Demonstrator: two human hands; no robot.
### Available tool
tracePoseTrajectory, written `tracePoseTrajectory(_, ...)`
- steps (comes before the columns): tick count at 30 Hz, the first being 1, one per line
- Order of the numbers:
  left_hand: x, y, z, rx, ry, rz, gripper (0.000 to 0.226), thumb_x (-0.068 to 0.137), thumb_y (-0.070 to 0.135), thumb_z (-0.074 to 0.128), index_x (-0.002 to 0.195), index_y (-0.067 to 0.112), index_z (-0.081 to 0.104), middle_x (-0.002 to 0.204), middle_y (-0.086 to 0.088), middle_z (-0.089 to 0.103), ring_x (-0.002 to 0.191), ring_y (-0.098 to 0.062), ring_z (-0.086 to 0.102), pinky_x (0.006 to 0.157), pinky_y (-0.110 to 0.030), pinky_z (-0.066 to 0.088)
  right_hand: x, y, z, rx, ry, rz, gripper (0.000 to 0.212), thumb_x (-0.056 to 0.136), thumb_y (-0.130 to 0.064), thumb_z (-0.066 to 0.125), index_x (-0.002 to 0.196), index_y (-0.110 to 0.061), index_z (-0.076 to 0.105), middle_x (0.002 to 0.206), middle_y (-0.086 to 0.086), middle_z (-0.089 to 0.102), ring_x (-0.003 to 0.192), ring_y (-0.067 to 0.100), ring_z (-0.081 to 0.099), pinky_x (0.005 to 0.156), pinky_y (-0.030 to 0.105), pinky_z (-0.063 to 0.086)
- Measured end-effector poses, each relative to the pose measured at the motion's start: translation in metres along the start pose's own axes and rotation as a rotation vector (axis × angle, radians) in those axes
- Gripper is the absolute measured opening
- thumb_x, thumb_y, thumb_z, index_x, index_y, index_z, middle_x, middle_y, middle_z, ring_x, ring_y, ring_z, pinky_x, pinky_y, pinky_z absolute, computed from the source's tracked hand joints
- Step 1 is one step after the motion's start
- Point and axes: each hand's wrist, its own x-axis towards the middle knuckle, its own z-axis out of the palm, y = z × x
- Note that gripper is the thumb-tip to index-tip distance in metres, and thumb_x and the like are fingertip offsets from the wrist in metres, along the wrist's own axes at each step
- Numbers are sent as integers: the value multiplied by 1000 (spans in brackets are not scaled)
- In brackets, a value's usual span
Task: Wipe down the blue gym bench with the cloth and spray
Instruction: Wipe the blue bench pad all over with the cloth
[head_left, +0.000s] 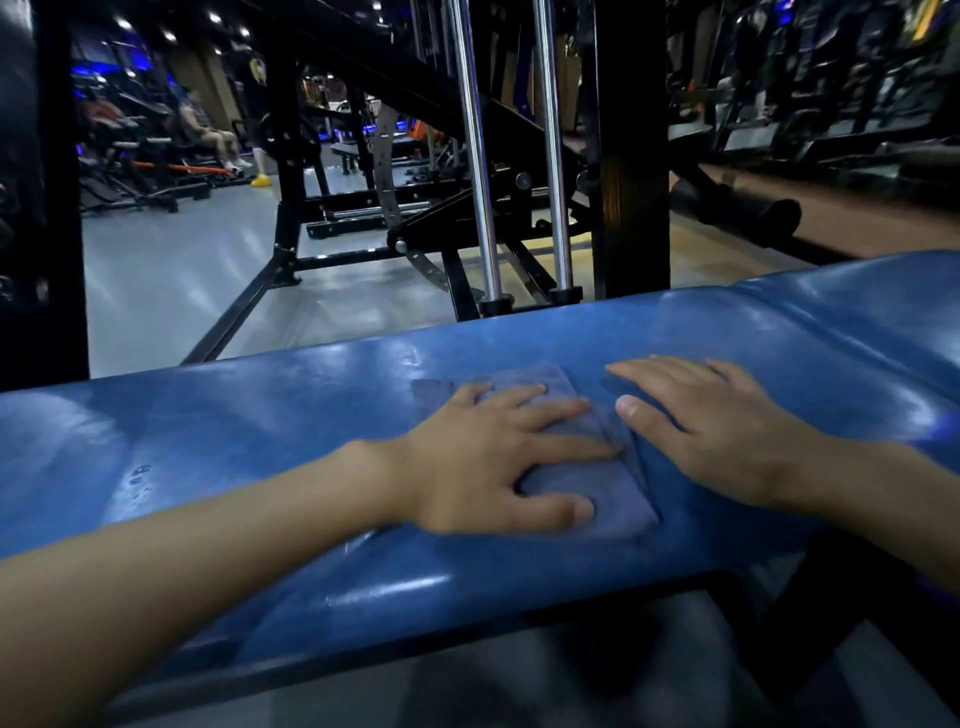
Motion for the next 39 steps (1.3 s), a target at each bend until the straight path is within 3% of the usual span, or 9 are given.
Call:
tracePoseTrajectory(6, 22, -106, 9, -84, 14, -437, 66, 81, 83, 15, 144, 63, 17, 163, 14, 19, 150, -17, 16, 115, -61, 14, -12, -19, 12, -68, -109, 22, 66, 91, -64, 8, 152, -39, 18, 162, -15, 8, 148, 6, -2, 120, 44, -1)
tracePoseTrajectory(9, 24, -135, 13, -97, -14, -621, 66, 83, 84, 14, 144, 61, 20, 161, 13, 22, 149, -24, 21, 112, -63, 15, -10, -18, 13, -73, -95, 15, 73, 87, -73, 3, 151, -41, 18, 162, -15, 8, 148, 7, -1, 119, 44, 0)
tracePoseTrajectory(11, 25, -128, 17, -61, -25, -608, 66, 83, 83, 11, 144, 60, 20, 161, 14, 23, 148, -26, 22, 110, -64, 16, -10, -17, 14, -85, -96, 4, 83, 78, -75, -6, 150, -42, 18, 162, -14, 9, 148, 8, -1, 119, 46, 0)
tracePoseTrajectory(14, 13, -90, 11, -46, -37, -498, 65, 85, 80, 11, 147, 59, 14, 163, 14, 16, 150, -25, 17, 113, -61, 14, -10, -17, 15, -84, -93, 7, 72, 86, -68, 2, 150, -40, 19, 161, -14, 10, 148, 8, 0, 119, 47, 1)
tracePoseTrajectory(19, -29, 10, 3, 60, -1, -88, 72, 81, 77, 6, 149, 55, 5, 165, 12, 5, 151, -24, 8, 117, -54, 12, -8, -18, 15, -14, -38, 37, 62, 91, -59, 8, 146, -40, 29, 159, -16, 20, 147, 6, 7, 118, 46, 4)
tracePoseTrajectory(22, -38, 17, 1, 16, 2, 7, 68, 84, 77, 13, 149, 57, 7, 165, 15, 2, 152, -22, 4, 118, -55, 9, -7, -21, 9, 35, -51, 58, 66, 88, -60, 6, 145, -40, 32, 158, -15, 23, 147, 7, 9, 118, 48, 3)
tracePoseTrajectory(27, -14, -37, 8, -15, -5, -130, 70, 81, 81, 9, 148, 59, 9, 165, 16, 5, 152, -18, 5, 118, -57, 8, -2, -36, 9, 44, -64, 17, 68, 90, -66, 3, 148, -40, 27, 160, -15, 16, 148, 6, 3, 119, 49, -1)
tracePoseTrajectory(35, -1, -169, 18, -85, -12, -671, 69, 84, 85, 11, 147, 58, 20, 161, 11, 25, 146, -26, 26, 110, -63, 19, -2, -38, 21, -28, -100, 4, 75, 82, -72, -3, 148, -44, 20, 162, -17, 8, 149, 8, -2, 119, 50, -1)
tracePoseTrajectory(39, -2, -146, 22, -49, -14, -617, 66, 86, 80, 10, 147, 57, 17, 162, 14, 21, 148, -25, 22, 112, -63, 17, -2, -39, 22, -36, -94, 11, 75, 82, -72, -2, 148, -44, 20, 161, -17, 10, 148, 7, 0, 119, 50, 0)
